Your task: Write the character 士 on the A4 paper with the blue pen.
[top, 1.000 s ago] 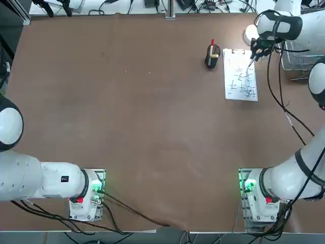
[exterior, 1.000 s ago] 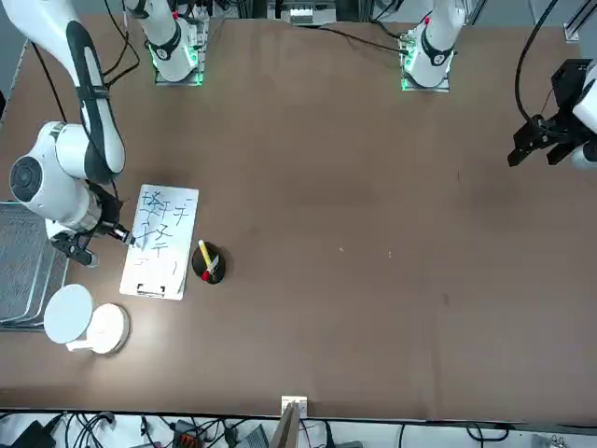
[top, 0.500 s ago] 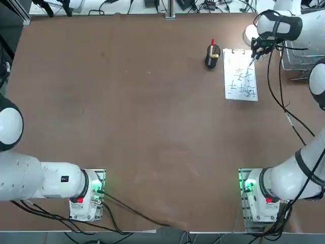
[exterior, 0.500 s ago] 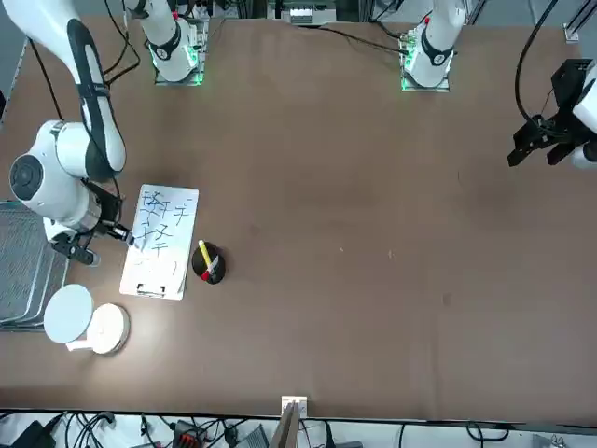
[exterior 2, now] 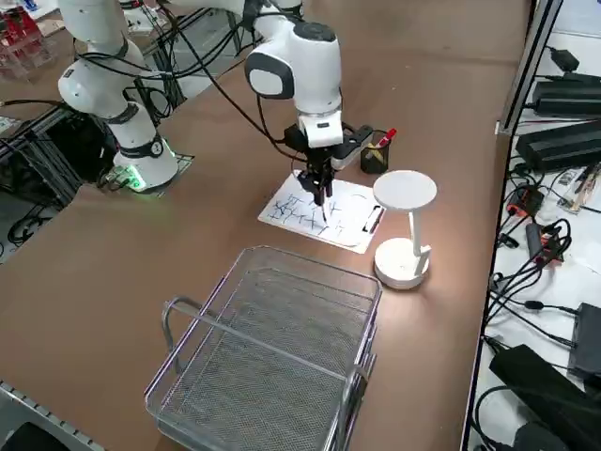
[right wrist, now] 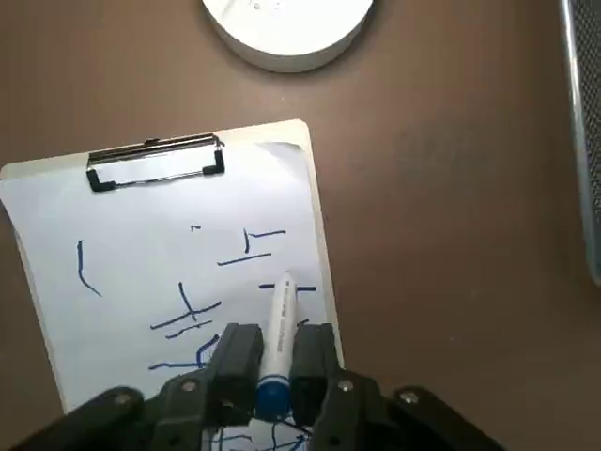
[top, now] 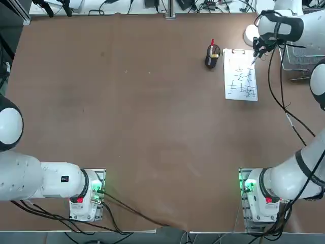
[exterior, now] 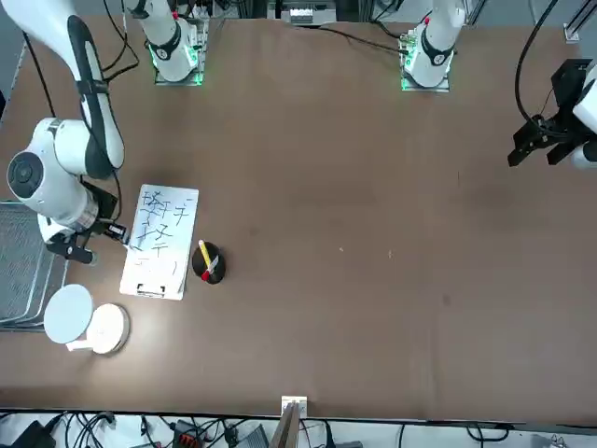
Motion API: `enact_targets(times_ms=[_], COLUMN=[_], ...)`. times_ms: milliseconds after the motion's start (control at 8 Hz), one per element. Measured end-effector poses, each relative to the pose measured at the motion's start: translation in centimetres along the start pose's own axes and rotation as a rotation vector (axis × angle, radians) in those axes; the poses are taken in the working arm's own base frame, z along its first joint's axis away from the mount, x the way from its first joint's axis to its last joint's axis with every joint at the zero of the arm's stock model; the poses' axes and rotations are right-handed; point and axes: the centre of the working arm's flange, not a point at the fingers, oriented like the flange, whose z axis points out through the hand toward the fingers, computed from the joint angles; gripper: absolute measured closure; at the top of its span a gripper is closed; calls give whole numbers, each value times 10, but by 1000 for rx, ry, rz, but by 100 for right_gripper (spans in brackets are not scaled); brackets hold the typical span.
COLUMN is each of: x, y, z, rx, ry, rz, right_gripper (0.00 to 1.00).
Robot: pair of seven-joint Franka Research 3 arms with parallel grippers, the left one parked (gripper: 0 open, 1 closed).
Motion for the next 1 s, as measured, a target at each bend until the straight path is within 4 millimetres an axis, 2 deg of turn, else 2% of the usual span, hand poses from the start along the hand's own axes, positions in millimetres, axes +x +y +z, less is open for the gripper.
enact_targets(times_ms=[1000], x=[3], y=[13], z=[4], rx=[-3], ry=[3], rz=[-8], right_gripper=[79])
